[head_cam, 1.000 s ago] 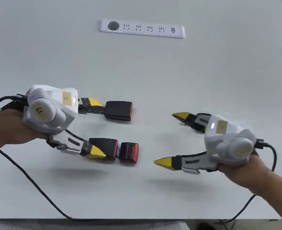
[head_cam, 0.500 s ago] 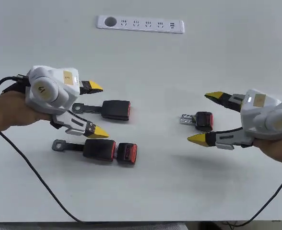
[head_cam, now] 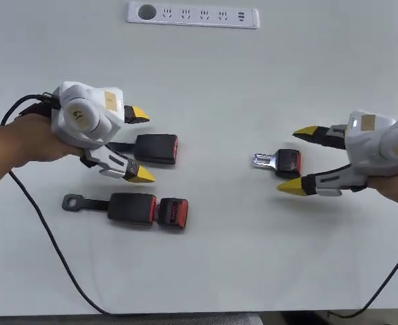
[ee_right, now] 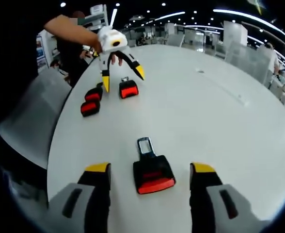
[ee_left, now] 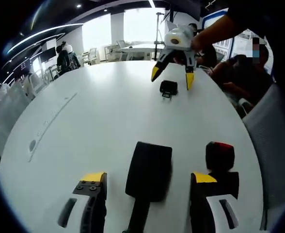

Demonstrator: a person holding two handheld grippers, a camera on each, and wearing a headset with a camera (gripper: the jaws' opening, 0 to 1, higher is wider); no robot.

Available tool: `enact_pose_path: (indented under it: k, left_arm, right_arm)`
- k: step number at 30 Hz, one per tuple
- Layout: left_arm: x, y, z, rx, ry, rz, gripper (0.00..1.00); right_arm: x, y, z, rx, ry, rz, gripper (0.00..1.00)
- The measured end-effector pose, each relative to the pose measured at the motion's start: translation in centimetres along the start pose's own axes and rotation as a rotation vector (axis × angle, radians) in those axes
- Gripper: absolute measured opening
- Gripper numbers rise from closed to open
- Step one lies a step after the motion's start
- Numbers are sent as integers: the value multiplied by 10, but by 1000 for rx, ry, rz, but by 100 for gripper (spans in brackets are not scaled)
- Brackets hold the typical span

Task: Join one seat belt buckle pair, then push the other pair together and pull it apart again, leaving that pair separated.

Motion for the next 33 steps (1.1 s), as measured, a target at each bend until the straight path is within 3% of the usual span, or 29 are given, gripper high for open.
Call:
enact_pose_path:
  k: [6,7,8,9,11,18,22,33]
  left_arm:
    - [-5,-9,-9,-31,-12,-26,66]
    - [-3,-4,-11,34,-60,-46,66]
    - [-6,-8,-7,-6,-6,-15,65]
    - [-7,-9,-6,6,-6,-15,63]
    - [-8,-7,-6,7,-14,-20,57]
    - [-5,-3,-8,13,-75,-85,35]
    - [-6,-2,-8,8,-65,-101,35]
    - [-6,-1,-8,-26,-100,-139,35]
  right_arm:
    - [4,-8,0,-25,29,13,61]
    - [4,-9,0,-28,34,13,60]
    - [4,-11,0,-34,38,17,58]
    - [4,-13,0,-56,37,24,58]
    - [4,-14,-1,-52,58,43,55]
    - [8,-18,-5,-63,32,43,47]
    - [10,-18,-6,-58,32,61,36]
    - [13,-19,-2,-22,56,74,34]
Point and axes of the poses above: the centre of the closed fingertips' face, and the gripper's own axes: z roughly backward along the fingers, x roughly to its right, y roughly out of its top, the point moved 10 cm from there along z, roughly backward along the fingers, and after that the axes turned 5 degrees about x, right-handed, at the moved point
